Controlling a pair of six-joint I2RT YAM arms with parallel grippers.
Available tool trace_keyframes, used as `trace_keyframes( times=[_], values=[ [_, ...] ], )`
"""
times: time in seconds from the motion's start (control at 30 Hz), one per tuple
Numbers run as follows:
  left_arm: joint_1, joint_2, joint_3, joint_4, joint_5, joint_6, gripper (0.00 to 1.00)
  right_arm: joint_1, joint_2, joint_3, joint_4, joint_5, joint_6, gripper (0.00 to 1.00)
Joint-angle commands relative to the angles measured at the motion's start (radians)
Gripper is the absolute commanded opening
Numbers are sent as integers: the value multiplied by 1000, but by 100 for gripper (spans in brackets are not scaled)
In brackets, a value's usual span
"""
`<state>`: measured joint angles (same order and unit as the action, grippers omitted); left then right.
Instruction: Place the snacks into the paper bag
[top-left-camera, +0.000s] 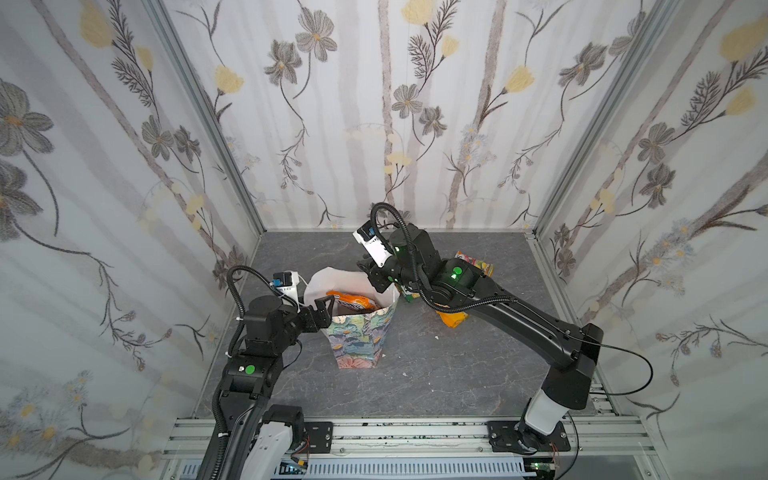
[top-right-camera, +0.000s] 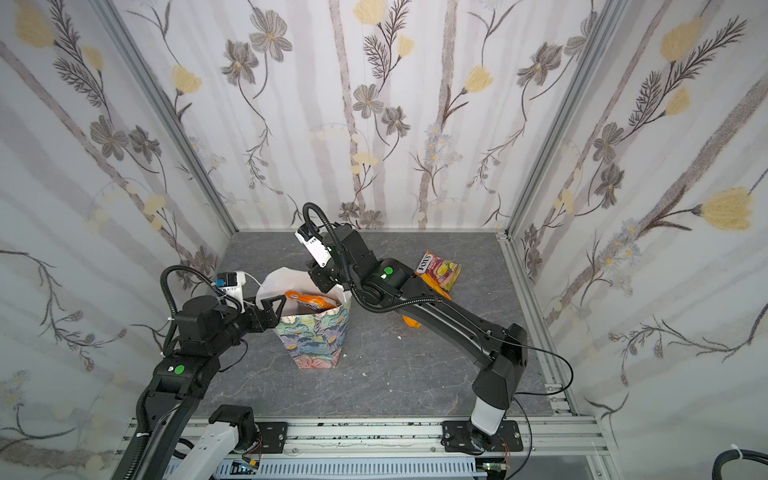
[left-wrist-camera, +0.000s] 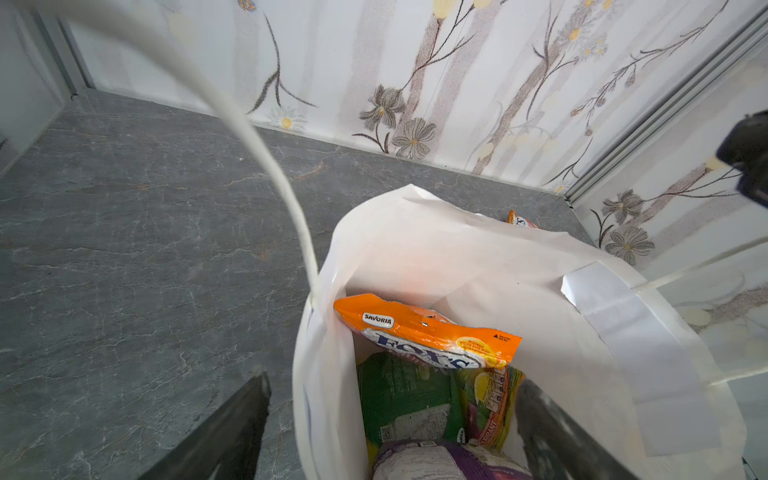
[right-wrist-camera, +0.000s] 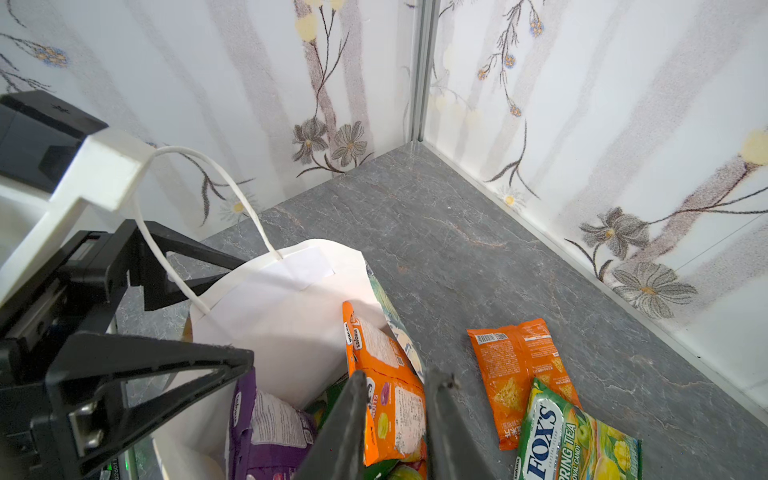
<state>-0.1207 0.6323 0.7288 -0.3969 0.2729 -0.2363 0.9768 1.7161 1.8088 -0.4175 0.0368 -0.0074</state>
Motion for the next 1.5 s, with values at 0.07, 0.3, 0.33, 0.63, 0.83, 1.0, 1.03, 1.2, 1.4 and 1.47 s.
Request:
trace_keyframes(
  times=[0.07, 0.3, 0.33, 0.63, 0.83, 1.0, 1.03, 1.2, 1.4, 1.47],
  values=[
    [1, -54, 4, 18, -76, -2, 93, 1, -89, -51, 86, -20, 59, 26],
    [0, -87, 37, -20, -117, -15, 93, -28, -306, -214, 142, 48, 133, 32],
    [0, -91, 47, -30, -125, -13, 94, -36, -328, -228, 129, 68, 140, 32],
    [-1, -149, 18, -11, -146, -19, 95, -191, -489, -407, 53, 252, 234, 37],
    [0, -149, 9, -4, -128, -18, 96, -204, -477, -513, -80, 354, 268, 44],
    [-1, -142, 4, 3, -111, -17, 97, -206, -494, -678, -88, 400, 297, 48],
    [-1, -140, 4, 4, -108, -15, 97, -207, -494, -697, -99, 431, 305, 48],
    [-1, -137, 0, 4, -112, -17, 97, -207, -504, -784, -110, 477, 375, 48],
    [-1, -140, 0, 6, -113, -19, 97, -239, -574, -955, 1, 313, 476, 52],
    [-1, -138, 0, 7, -109, -20, 97, -270, -595, -1017, 57, 231, 491, 52]
  ],
)
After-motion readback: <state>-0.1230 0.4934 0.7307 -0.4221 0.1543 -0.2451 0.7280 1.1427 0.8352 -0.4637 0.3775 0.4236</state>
